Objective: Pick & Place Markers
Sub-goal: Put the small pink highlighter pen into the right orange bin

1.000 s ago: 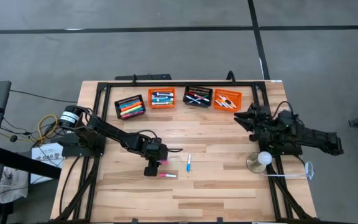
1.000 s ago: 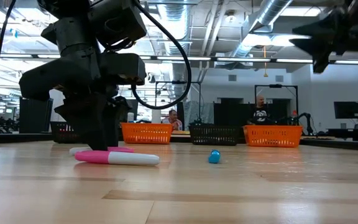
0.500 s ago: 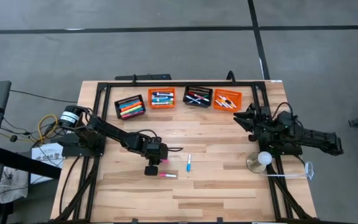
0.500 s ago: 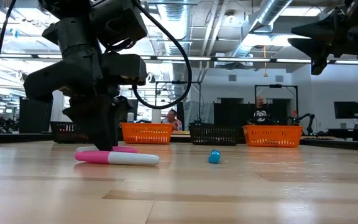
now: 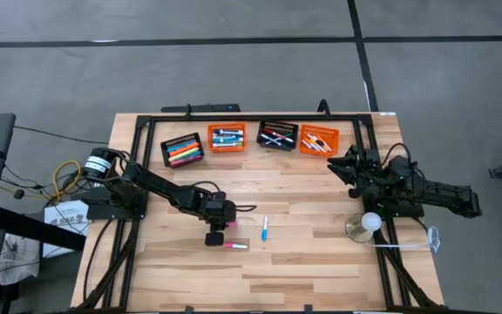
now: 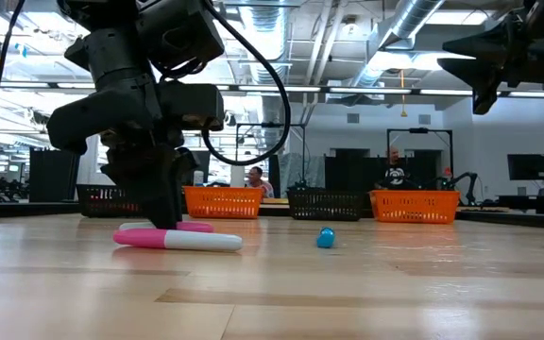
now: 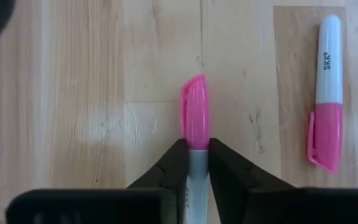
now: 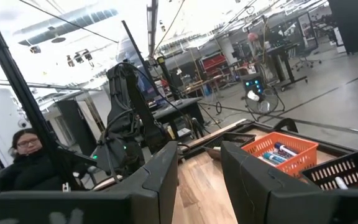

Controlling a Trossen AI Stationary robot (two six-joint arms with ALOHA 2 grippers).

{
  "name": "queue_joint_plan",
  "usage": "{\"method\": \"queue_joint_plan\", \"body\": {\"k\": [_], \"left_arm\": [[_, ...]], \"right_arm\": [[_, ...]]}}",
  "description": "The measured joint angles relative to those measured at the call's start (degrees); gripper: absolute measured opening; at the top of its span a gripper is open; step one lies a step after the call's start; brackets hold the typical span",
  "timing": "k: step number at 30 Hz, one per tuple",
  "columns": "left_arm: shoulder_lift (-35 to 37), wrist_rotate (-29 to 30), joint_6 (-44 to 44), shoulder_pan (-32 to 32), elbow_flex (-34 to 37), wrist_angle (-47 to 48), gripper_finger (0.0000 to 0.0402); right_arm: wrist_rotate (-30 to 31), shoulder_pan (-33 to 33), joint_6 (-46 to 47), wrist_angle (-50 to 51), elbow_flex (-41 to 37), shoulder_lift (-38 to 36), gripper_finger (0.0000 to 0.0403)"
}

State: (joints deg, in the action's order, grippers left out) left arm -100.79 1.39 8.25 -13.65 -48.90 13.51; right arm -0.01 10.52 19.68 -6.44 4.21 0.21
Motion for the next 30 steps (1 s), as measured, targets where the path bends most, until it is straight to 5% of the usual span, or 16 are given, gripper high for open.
{"method": "queue_joint_plan", "body": {"k": [17, 30], "left_arm": [[12.26, -0.99, 0.91, 6.58, 0.09, -6.42, 0.0041], [20.91, -4.45, 4.53, 11.46, -0.04, -26.53, 0.0045]], "right_arm": [[0.02, 0.00, 12.19, -0.04, 0.00, 0.00, 0.0113], [5.71, 0.17, 12.87, -0.02, 0.00, 0.00, 0.0113]]}}
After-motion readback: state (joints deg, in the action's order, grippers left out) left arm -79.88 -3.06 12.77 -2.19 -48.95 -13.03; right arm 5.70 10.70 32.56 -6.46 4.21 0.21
